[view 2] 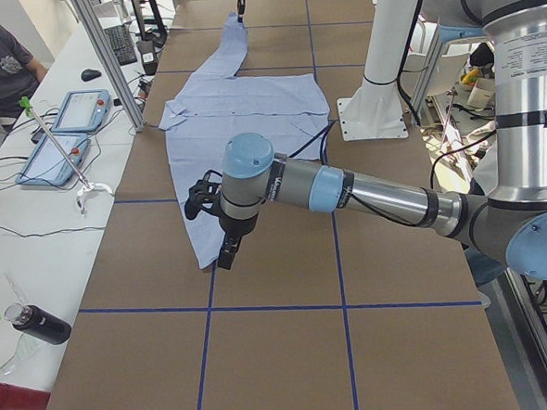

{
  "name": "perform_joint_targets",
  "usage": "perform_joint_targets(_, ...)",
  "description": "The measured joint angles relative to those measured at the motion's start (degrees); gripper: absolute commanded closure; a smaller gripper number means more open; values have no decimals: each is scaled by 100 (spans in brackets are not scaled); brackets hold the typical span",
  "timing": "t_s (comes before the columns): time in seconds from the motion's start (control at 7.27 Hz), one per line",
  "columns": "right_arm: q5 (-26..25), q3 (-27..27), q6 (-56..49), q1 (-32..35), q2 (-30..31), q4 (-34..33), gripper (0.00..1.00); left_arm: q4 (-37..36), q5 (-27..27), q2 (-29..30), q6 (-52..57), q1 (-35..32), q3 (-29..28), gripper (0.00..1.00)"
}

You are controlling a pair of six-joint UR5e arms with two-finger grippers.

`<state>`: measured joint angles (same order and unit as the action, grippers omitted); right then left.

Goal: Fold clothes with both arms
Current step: 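Carry the sleeve with the right gripper across the shirt toward the collar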

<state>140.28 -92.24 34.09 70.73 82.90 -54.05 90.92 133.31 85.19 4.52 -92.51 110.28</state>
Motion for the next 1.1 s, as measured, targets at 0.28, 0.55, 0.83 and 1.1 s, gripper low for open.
perform_joint_targets(0.28, 52, -60, 49, -468, -1031, -397, 100, -3, 30, -34, -1, -3, 6, 0)
perform_joint_targets(0.55, -84, 41, 108, -969, -2229, -1274, 100, -4, 29, -40, 4, 1, -28, 0)
perform_joint_targets(0.83, -367, 469, 252, -1313, -3269, -1695, 100, -2, 16, -51, 5, 4, -57, 0)
perform_joint_targets(1.1, -637, 1068, 362, -1576, -4068, -1724, 100, 2, 6, -54, 5, 5, -100, 0)
